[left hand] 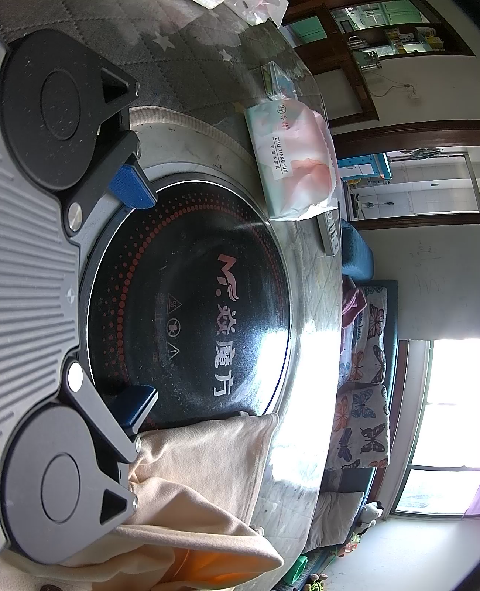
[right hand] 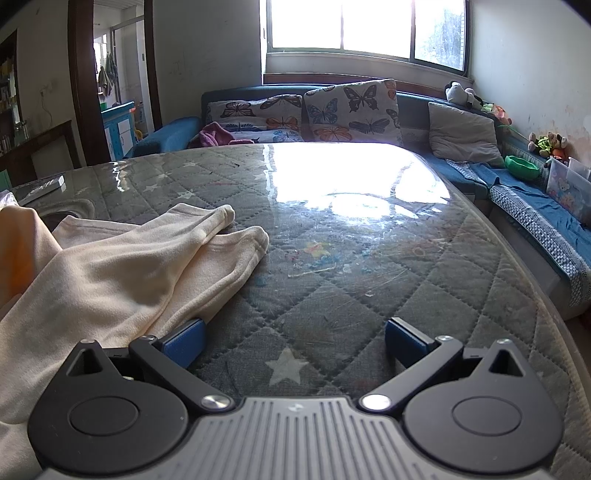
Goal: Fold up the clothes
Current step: 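Move both open grippers toward the crumpled cream sweatshirt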
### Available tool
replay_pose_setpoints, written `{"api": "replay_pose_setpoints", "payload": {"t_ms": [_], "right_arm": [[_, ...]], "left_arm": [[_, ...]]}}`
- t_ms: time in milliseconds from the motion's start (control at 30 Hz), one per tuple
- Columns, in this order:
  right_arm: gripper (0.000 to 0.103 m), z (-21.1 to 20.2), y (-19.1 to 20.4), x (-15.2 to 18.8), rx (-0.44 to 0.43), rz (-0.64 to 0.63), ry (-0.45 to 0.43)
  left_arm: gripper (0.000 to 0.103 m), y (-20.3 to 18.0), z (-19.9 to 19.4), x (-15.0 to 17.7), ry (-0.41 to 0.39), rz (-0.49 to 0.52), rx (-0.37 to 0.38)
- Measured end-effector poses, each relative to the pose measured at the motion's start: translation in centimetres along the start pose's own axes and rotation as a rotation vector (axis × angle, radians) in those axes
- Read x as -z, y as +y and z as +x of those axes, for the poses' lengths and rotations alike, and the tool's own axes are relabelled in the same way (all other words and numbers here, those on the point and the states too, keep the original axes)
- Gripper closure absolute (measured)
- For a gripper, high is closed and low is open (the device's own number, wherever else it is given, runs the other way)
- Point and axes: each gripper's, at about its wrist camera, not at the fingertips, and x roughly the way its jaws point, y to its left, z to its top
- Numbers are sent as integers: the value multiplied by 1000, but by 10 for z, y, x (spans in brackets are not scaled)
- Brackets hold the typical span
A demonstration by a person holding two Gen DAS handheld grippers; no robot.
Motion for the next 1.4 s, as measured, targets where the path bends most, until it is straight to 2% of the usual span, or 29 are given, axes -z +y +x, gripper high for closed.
{"api": "replay_pose_setpoints", "payload": {"t_ms": [300, 467, 867, 1400], "right_arm": [[0, -31, 16, 0, 23, -17, -9], [0, -52, 34, 7, 18, -28, -4], [0, -91, 64, 25, -10, -11, 14], [0, -119, 79, 39, -46, 9, 8]], "left_arm": [[0, 1, 0, 1, -8, -7, 3], [0, -1, -21, -4, -33, 11, 4], [0, -11, -69, 9, -73, 24, 24], [0, -31, -99, 24, -84, 53, 72]]}}
